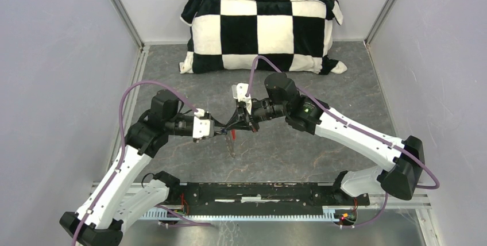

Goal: Put the keys on the keyring

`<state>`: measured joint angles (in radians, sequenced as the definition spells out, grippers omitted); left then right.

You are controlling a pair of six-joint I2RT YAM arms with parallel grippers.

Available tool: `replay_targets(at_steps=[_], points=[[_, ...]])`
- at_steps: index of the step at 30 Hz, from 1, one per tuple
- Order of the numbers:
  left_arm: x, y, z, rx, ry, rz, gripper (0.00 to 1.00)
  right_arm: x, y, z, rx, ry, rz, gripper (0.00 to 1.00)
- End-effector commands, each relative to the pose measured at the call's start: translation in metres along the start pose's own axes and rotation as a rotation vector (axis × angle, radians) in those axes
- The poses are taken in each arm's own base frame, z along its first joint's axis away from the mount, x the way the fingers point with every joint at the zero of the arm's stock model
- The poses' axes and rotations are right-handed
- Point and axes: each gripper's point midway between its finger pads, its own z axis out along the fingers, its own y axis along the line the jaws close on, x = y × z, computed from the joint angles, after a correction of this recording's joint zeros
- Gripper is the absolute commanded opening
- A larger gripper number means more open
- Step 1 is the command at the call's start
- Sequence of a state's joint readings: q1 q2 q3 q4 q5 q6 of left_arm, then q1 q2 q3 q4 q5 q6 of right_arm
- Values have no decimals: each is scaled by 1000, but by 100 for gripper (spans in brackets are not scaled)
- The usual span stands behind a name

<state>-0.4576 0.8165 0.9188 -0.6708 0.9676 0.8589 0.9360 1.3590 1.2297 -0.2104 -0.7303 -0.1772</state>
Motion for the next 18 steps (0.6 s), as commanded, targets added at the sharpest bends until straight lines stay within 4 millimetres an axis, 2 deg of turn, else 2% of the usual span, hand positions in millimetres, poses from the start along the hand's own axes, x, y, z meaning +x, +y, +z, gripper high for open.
replay_targets(at_steps=[1,3,7,11,18], points=[[-1,4,-4,-39,-1,132,40,-13,1,-3,19,-51,-17,0],[1,3,-5,-43,2,147,49,-16,2,-5,16,-74,-10,0],[0,2,-6,-47,1,146,51,-18,9,-7,-5,-126,10,0],[-3,-1,-5,-37,-14,120,49,-24,16,-10,-27,-200,28,0],[-5,-12,-5,-13,-44,100,39,-22,18,-11,-17,-257,73,0]])
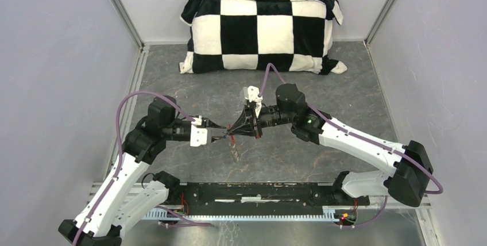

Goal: Put the keys on the keyring

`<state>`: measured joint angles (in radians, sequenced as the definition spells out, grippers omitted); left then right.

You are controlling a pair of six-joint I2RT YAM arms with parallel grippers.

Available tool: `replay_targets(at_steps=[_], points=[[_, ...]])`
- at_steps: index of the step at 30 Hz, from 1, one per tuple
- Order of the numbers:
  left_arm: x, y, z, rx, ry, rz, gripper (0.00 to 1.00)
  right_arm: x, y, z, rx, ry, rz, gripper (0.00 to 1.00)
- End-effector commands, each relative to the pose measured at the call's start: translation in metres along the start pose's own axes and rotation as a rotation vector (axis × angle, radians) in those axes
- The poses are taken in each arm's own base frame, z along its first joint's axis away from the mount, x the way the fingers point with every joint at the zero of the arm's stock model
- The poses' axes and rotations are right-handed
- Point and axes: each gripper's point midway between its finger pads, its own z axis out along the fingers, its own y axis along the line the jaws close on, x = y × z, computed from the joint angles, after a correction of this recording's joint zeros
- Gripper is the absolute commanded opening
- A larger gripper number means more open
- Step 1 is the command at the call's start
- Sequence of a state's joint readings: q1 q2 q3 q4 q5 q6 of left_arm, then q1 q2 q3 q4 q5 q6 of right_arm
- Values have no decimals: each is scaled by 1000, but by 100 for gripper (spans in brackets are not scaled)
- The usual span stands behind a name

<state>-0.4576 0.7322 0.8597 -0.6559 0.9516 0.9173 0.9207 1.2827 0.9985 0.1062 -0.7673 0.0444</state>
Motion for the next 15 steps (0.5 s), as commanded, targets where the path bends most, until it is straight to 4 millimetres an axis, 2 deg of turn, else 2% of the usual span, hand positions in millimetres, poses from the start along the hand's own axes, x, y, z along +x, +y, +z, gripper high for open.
replay_targets(at_steps=[1,6,12,15], points=[[-7,-3,0,10,-41,4,38,-34,9,-5,-14,-139,-38,0],[-4,-6,-1,-1,-31,24,36,-29,8,-6,1,-152,-21,0],[-6,-4,2,-20,-62,-34,36,-29,11,-6,-8,-169,-8,0],[-9,2,3,-50,-79,-50,31,-29,11,-6,-8,-173,-5,0]])
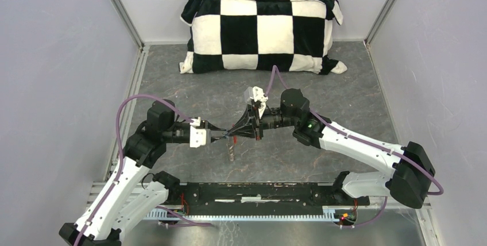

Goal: Put the keys on the keyring

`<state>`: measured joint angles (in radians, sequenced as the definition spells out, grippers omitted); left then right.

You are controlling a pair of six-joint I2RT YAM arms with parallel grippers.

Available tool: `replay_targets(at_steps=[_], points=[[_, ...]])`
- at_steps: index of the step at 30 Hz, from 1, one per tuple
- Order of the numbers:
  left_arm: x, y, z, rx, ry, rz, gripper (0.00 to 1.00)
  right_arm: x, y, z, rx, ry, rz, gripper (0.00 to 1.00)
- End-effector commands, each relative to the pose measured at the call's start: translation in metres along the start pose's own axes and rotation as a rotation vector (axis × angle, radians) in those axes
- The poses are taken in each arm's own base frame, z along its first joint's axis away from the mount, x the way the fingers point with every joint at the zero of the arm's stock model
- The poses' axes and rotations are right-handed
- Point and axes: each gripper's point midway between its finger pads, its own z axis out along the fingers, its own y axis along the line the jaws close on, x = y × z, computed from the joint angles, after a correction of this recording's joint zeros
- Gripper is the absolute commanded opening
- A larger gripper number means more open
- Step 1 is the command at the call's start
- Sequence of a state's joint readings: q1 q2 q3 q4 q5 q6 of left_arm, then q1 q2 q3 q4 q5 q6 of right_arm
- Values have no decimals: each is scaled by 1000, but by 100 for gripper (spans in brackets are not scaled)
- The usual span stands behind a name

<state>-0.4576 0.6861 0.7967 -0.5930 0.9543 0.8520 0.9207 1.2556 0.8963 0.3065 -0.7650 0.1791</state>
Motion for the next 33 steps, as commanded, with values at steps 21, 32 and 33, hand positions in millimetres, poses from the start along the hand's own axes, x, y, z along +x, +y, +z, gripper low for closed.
replay_targets(at_steps=[21,32,33], points=[[1,10,-9,-179,-46,467,6,-23,-13,-13,134,-168,35,0],[15,-15,0,-78,-65,989,19,-24,-10,-10,105,-218,86,0],[16,-14,1,-75,-62,995,19,-24,-9,-10,102,-220,90,0]])
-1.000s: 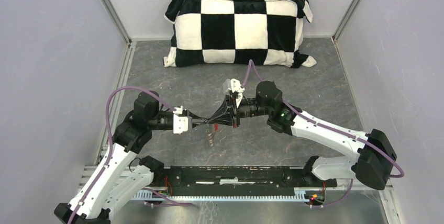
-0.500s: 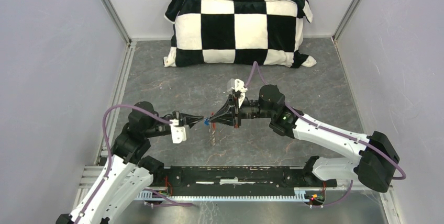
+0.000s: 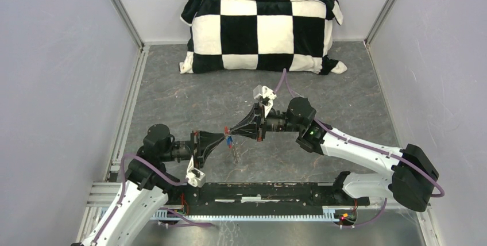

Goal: Put the keys on the keyring

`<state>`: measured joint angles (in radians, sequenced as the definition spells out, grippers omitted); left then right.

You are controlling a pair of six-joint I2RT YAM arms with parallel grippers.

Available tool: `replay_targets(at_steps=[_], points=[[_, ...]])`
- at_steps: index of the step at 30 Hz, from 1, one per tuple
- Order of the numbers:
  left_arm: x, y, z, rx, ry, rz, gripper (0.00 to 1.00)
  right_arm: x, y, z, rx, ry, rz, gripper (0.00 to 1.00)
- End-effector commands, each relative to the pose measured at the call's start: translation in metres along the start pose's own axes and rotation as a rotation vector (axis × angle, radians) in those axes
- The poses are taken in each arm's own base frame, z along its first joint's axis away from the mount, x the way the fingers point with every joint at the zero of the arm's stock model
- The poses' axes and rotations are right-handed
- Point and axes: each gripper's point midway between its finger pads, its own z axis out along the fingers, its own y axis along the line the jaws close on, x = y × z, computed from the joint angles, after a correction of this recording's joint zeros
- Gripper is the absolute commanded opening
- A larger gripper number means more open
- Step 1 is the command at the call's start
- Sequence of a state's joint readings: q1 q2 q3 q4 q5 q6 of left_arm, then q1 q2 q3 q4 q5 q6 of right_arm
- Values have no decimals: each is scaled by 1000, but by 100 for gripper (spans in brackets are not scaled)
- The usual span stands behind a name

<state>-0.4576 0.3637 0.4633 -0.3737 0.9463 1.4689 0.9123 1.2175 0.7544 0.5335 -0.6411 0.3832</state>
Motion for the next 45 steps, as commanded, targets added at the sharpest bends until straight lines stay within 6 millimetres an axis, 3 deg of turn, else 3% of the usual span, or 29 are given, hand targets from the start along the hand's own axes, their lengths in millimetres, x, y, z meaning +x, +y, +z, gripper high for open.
replay_targets(at_steps=[1,3,4,6,8,16,22,26,31,36,45], points=[[-4,-1,4,32,-42,219,19,-24,4,1,-14,-102,-25,0],[-2,0,4,35,-33,250,22,-22,4,0,-15,-103,-20,0],[-2,-2,4,41,-31,269,31,-23,4,0,-17,-106,-19,0],[-3,-2,2,45,-28,285,38,-22,4,0,-15,-110,-17,0],[-5,1,0,34,-21,207,41,-22,4,-1,-14,-114,-21,0],[-19,27,-7,-15,7,-547,56,-20,8,-5,-29,-130,-54,0],[-24,34,-2,-48,-31,-751,53,-20,15,-7,-62,-142,-48,0],[-22,29,2,-16,-36,-816,45,-21,17,-7,-75,-156,-43,0],[-24,36,10,16,-67,-949,36,-21,18,-7,-87,-161,-44,0],[-32,37,14,75,-109,-1051,37,-19,18,-6,-92,-157,-47,0],[-36,39,12,86,-122,-1005,40,-12,18,-7,-94,-131,-57,0]])
